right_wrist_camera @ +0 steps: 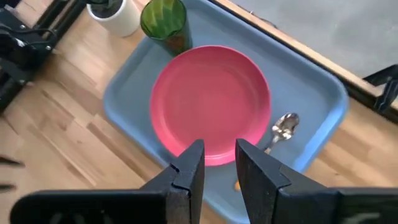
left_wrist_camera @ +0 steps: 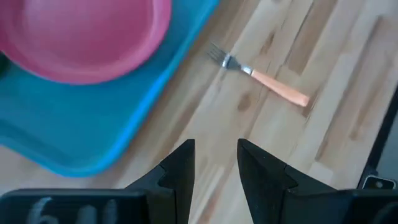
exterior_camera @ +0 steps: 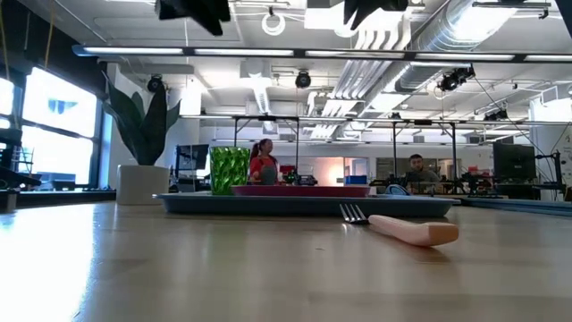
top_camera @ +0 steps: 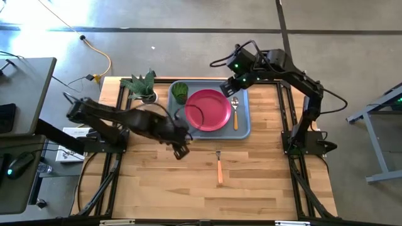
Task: Pick and place plate/cup/fork/spoon on tray
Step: Put the orange fork on the gray tray
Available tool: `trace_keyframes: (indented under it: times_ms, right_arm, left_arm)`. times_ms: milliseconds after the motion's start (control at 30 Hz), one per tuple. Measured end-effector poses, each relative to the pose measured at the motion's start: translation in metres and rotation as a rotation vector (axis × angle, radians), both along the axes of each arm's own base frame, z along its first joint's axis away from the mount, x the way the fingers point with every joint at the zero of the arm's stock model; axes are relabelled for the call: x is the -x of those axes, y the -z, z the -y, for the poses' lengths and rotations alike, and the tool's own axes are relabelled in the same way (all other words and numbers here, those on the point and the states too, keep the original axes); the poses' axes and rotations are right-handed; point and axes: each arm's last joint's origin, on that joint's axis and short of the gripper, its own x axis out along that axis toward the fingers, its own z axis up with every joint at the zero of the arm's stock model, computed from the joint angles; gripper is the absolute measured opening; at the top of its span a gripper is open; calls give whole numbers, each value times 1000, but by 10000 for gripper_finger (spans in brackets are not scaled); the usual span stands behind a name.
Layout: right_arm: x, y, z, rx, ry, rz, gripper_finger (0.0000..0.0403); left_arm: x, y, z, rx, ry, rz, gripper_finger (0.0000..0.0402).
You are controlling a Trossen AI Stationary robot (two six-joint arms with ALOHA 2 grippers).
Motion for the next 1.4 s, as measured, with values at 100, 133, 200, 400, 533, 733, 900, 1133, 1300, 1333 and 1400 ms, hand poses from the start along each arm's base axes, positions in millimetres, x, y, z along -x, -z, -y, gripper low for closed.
trace_keyframes:
  times_ms: [100, 133, 200, 400, 533, 733, 900, 1133, 1300, 1333, 1400]
  right_arm:
    - [-2, 0, -8, -21, 17, 15, 83]
    - [-3, 0, -11, -32, 24, 21, 83]
    - [-6, 0, -20, -52, 41, 32, 83]
    - [-17, 14, -53, -141, 90, 12, 83]
    - [-24, 34, -78, -201, 144, -41, 83]
    - [-30, 68, -112, -264, 255, -144, 83]
    - [-32, 96, -134, -288, 350, -200, 83]
    - [-36, 128, -160, -319, 412, -192, 83]
    - [-39, 150, -175, -344, 427, -169, 91]
    - [-40, 154, -178, -350, 432, -164, 96]
    - [-40, 163, -182, -359, 442, -157, 110]
  left_arm:
    - [23, -19, -9, -36, 23, 19, 111]
    - [30, -26, -12, -41, 34, 34, 111]
    - [44, -36, -17, -58, 57, 46, 111]
    - [89, -65, -26, -76, 116, 137, 111]
    - [115, -78, -31, -77, 139, 192, 110]
    - [146, -90, -38, -72, 141, 256, 110]
    - [164, -95, -42, -88, 164, 284, 110]
    - [173, -97, -44, -97, 171, 287, 110]
    - [175, -97, -45, -118, 196, 288, 110]
    - [174, -97, -45, -120, 199, 287, 110]
    - [174, -97, -45, -123, 203, 286, 110]
